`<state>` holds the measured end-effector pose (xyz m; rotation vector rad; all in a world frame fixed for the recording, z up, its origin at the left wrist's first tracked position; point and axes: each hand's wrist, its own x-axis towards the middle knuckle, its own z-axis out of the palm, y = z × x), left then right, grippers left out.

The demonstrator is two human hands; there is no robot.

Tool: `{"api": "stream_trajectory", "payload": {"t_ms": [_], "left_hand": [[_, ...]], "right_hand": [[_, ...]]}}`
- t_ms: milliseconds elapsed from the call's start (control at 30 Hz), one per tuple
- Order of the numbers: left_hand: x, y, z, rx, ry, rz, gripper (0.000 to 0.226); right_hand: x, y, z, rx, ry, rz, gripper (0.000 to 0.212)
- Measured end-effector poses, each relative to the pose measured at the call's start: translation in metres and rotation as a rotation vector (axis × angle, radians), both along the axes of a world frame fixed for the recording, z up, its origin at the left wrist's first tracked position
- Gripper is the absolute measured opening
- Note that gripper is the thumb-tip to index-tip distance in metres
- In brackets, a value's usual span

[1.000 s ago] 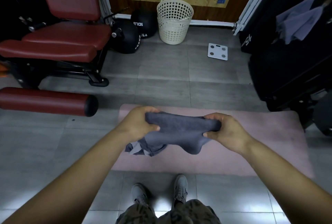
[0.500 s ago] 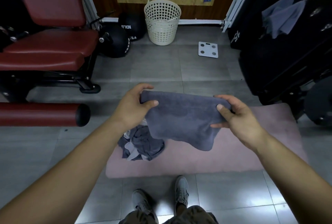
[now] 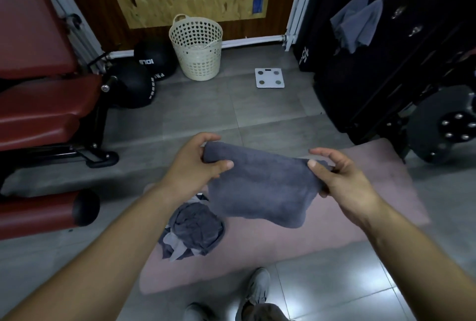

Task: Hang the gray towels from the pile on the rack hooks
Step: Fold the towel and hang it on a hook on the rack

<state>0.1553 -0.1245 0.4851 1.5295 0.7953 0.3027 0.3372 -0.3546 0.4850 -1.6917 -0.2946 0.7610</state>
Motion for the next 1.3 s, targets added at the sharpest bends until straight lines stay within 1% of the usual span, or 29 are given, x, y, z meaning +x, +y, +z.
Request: {"api": "stream_trajectory", "payload": {"t_ms": [67, 133, 200, 267, 300, 367, 467, 533, 633, 700, 800, 867, 933, 1000, 1033, 1100, 1133, 1200, 1300], "left_hand": [[0.02, -0.001, -0.005, 0.043, 0.029, -0.079, 0.059], [0.041, -0.003, -0.011, 0.089, 0.08, -0.13, 0.058], [0.062, -0.008, -0.015, 0.17, 0.162, -0.177, 0.058], [0.082, -0.012, -0.017, 0.276, 0.23, -0.21, 0.058], [0.093, -0.015, -0.018, 0.331, 0.25, -0.211, 0.052], [0.111, -0.02, -0.019, 0.425, 0.244, -0.195, 0.034], [0.144, -0.031, -0.015, 0.516, 0.216, -0.135, 0.02], [0.164, -0.036, -0.012, 0.55, 0.206, -0.069, 0.013], [0.189, -0.037, -0.016, 0.624, 0.169, -0.027, 0.015], [0.205, -0.036, -0.02, 0.661, 0.131, -0.041, 0.02], [0.232, -0.031, -0.023, 0.588, 0.152, -0.073, 0.021], [0.252, -0.021, -0.024, 0.557, 0.172, -0.104, 0.021], [0.273, -0.006, -0.025, 0.52, 0.145, -0.195, 0.021], [0.298, 0.015, -0.024, 0.432, 0.115, -0.349, 0.024], [0.313, 0.026, -0.024, 0.392, 0.115, -0.43, 0.028], [0.349, 0.046, -0.025, 0.398, 0.137, -0.549, 0.019], [0.37, 0.057, -0.027, 0.437, 0.137, -0.562, 0.013], [0.418, 0.085, -0.031, 0.488, 0.107, -0.555, 0.009], [0.501, 0.141, -0.041, 0.43, 0.018, -0.604, 0.014]], "right_hand": [[0.02, -0.006, -0.004, 0.005, 0.012, -0.045, 0.019], [0.042, -0.017, -0.009, 0.015, 0.021, -0.07, 0.021], [0.061, -0.032, -0.011, 0.021, 0.025, -0.04, 0.023], [0.077, -0.045, -0.011, -0.072, -0.06, 0.043, 0.024], [0.084, -0.049, -0.012, -0.155, -0.132, 0.085, 0.023], [0.096, -0.053, -0.017, -0.27, -0.243, 0.081, 0.021], [0.116, -0.058, -0.022, -0.296, -0.328, -0.043, 0.019], [0.126, -0.061, -0.021, -0.293, -0.375, -0.082, 0.021], [0.144, -0.062, -0.015, -0.251, -0.408, -0.153, 0.021], [0.158, -0.06, -0.01, -0.202, -0.36, -0.199, 0.018], [0.181, -0.055, -0.001, -0.11, -0.216, -0.204, 0.01], [0.201, -0.049, 0.006, -0.077, -0.175, -0.198, 0.008], [0.224, -0.04, 0.012, -0.017, -0.131, -0.227, 0.009], [0.25, -0.027, 0.015, 0.04, -0.094, -0.248, 0.01], [0.265, -0.019, 0.016, 0.056, -0.092, -0.255, 0.011], [0.297, 0.001, 0.015, 0.062, -0.127, -0.271, 0.011], [0.315, 0.013, 0.014, 0.055, -0.159, -0.281, 0.01], [0.356, 0.044, 0.011, 0.041, -0.219, -0.302, 0.009], [0.434, 0.103, 0.0, 0.021, -0.264, -0.341, 0.013]]}}
